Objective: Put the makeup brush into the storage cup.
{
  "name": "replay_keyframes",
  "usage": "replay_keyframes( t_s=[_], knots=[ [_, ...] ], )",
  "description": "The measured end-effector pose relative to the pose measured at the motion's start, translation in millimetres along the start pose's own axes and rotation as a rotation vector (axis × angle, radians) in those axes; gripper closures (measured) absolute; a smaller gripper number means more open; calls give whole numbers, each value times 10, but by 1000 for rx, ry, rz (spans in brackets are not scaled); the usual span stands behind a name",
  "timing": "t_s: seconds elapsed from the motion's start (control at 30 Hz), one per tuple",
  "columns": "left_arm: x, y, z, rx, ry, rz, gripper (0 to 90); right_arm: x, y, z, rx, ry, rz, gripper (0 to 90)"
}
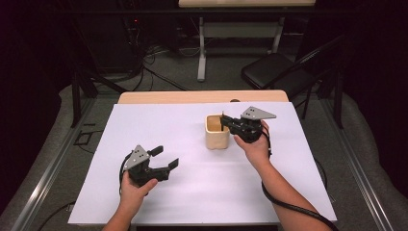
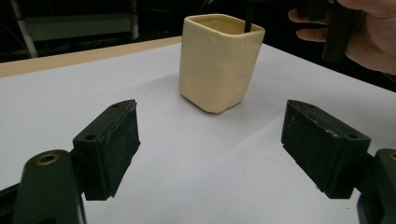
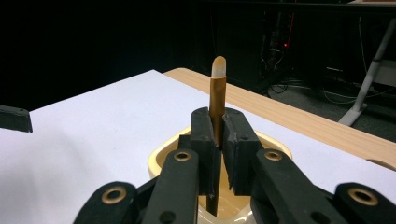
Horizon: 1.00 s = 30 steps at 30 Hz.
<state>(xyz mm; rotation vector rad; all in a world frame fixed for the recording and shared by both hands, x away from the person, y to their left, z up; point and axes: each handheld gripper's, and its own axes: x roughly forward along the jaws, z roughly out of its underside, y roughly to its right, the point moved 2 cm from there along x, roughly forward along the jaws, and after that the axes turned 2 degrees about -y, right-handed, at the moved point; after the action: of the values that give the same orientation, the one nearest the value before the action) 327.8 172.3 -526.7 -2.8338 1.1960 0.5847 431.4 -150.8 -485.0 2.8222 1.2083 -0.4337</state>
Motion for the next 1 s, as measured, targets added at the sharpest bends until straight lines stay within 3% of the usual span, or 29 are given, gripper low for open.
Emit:
replay_keyframes(
  t_s=[0.63, 0.77, 0.87, 1.0],
  knots=[
    [2, 0, 2, 1, -2, 1, 192, 0, 5, 26, 4, -5, 1, 819],
    [3, 0, 2, 0, -2, 1, 192, -6, 11, 27, 10, -2, 5, 740],
    [3, -1, 3, 1, -6, 1, 192, -1, 13, 25, 26, 12, 4, 580],
    [4, 0, 2, 3, -3, 1, 192, 2, 12, 25, 28, 21, 5, 530]
  ],
)
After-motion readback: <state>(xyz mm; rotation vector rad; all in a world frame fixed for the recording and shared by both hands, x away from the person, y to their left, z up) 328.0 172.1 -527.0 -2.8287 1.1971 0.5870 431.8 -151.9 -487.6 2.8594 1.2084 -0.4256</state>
